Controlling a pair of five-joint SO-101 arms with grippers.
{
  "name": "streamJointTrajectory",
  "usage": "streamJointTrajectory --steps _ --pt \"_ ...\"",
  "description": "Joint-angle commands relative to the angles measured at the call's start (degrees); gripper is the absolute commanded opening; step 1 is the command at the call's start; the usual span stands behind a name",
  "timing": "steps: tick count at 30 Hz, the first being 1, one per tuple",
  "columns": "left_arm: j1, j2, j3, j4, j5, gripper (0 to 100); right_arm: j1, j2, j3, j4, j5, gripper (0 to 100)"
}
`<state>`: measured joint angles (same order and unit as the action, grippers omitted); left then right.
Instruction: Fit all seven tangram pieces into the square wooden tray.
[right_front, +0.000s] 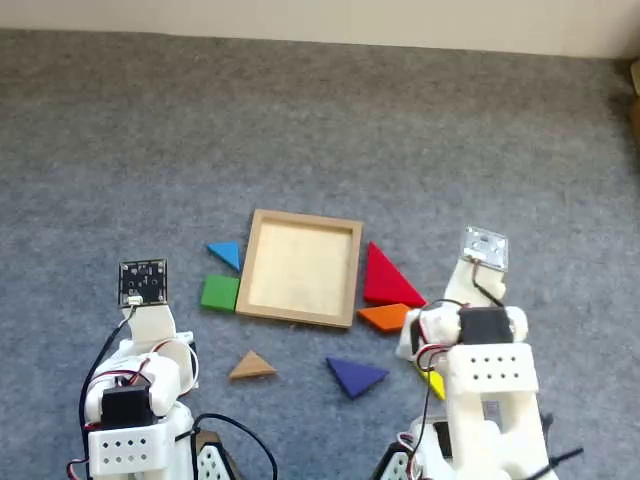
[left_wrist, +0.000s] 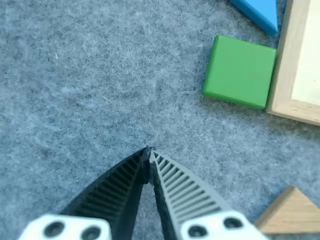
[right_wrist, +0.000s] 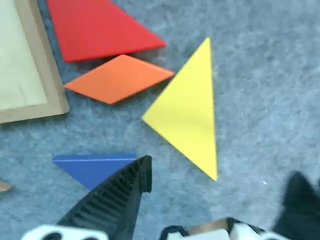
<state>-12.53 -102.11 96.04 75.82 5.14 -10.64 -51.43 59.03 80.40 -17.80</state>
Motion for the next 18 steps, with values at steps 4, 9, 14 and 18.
streamJointTrajectory --steps 4,9,14,18 --pt "-0.92 -2.07 1.19 0.26 -0.62 1 -5.49 9.19 -1.19 -10.77 -2.46 49.2" --pt "-0.92 -2.07 1.19 0.26 -0.62 1 -5.23 14.81 -0.84 -14.37 -2.46 49.2" --pt "-0.92 -2.07 1.19 0.26 -0.62 1 -5.23 19.38 -0.84 -17.54 -2.46 49.2" --pt "-0.92 -2.07 1.19 0.26 -0.62 1 -5.23 23.52 -0.84 -20.53 -2.46 49.2"
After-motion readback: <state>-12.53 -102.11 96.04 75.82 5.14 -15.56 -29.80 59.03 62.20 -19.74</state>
